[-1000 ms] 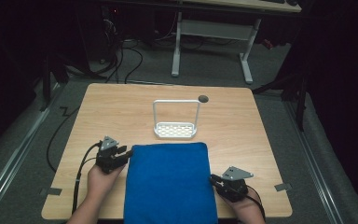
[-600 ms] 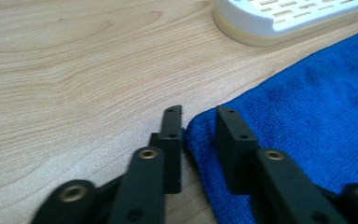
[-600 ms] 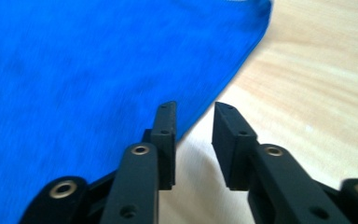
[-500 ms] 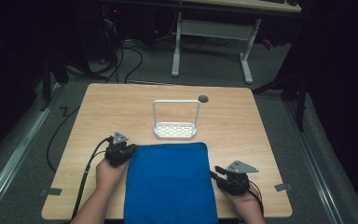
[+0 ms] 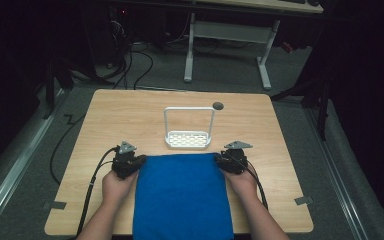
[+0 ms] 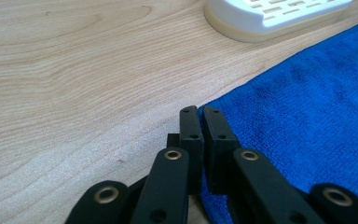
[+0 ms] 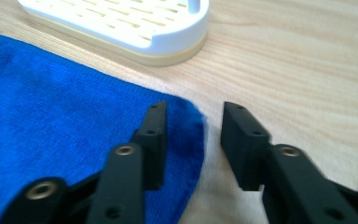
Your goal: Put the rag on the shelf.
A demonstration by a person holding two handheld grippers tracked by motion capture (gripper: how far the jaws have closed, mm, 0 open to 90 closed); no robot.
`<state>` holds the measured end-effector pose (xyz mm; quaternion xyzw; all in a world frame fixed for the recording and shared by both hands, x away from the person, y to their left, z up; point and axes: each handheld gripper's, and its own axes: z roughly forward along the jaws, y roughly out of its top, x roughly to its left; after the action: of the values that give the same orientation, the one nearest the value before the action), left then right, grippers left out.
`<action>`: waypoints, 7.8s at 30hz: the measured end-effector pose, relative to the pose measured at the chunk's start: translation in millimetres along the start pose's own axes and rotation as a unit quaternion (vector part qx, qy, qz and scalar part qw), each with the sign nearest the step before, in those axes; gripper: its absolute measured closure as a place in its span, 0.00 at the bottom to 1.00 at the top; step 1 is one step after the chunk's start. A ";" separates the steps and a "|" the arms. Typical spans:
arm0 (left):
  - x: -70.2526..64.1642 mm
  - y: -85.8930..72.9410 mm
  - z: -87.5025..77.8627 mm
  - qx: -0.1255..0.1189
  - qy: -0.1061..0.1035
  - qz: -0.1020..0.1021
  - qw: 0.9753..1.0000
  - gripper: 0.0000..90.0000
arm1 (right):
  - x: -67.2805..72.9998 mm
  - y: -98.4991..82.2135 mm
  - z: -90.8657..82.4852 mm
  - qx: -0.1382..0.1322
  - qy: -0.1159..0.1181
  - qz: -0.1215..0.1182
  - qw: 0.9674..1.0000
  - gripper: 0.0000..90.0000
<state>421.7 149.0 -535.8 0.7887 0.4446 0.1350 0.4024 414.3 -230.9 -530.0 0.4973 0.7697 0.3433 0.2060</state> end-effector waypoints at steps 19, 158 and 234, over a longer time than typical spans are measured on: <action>-21.6 0.8 -41.6 -0.097 -0.004 0.020 0.995 0.98 | 27.0 -6.7 -64.4 -0.123 0.018 -0.049 0.991 0.99; 16.0 91.2 44.5 -0.059 -0.009 0.055 0.997 0.97 | -44.5 77.7 14.2 -0.100 -0.005 0.027 0.995 0.98; 43.2 62.9 -8.2 -0.087 0.074 -0.003 0.993 0.51 | -58.2 62.1 -35.6 -0.114 -0.061 0.016 0.992 0.65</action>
<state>478.9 170.6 -489.4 0.7374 0.4622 0.2298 0.4357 454.2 -278.5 -461.7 0.5028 0.7037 0.4009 0.3021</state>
